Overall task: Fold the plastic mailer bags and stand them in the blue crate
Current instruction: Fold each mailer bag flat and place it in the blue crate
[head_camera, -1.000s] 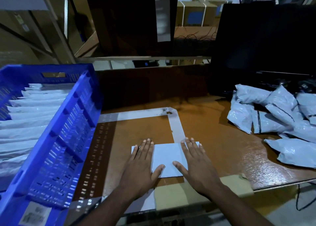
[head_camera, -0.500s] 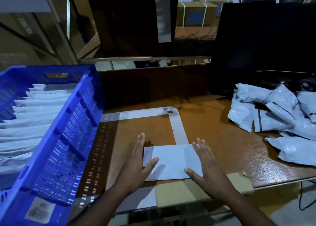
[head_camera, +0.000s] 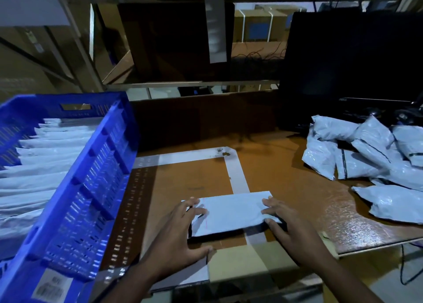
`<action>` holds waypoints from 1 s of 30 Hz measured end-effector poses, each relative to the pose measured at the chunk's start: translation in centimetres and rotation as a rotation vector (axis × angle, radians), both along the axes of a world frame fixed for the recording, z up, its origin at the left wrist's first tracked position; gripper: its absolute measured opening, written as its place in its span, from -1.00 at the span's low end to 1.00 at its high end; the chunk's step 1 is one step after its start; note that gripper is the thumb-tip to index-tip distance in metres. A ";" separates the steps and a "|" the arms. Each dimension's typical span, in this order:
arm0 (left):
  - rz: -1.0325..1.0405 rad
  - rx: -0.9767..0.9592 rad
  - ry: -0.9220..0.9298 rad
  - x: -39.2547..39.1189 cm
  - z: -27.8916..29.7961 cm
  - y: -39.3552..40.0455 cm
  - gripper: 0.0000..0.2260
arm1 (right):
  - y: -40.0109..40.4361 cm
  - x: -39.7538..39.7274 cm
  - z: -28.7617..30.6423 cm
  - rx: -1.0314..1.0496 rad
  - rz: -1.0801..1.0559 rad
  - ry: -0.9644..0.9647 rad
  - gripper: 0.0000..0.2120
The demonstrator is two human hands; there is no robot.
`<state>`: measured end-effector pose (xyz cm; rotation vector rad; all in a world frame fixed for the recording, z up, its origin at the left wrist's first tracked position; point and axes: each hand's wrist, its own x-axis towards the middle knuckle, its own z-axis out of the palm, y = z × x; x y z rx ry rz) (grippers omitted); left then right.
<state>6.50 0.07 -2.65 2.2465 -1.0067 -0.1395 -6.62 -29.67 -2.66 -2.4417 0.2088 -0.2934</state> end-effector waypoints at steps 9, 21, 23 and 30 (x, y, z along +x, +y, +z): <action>0.365 -0.290 0.011 3.0 3.9 -1.9 -0.58 | 0.1 5.0 5.1 0.146 -0.331 -0.175 -0.72; 0.364 0.112 -0.152 2.8 2.0 -4.7 -0.51 | 2.7 7.7 1.9 -0.384 -0.084 0.182 -0.46; 0.200 0.253 -0.112 2.5 1.5 -6.1 -0.50 | 4.1 8.0 0.6 -0.391 0.043 0.237 -0.40; 0.062 0.391 -0.173 0.9 -2.9 -5.8 -0.15 | 5.2 6.4 -4.0 -0.529 0.037 0.247 -0.43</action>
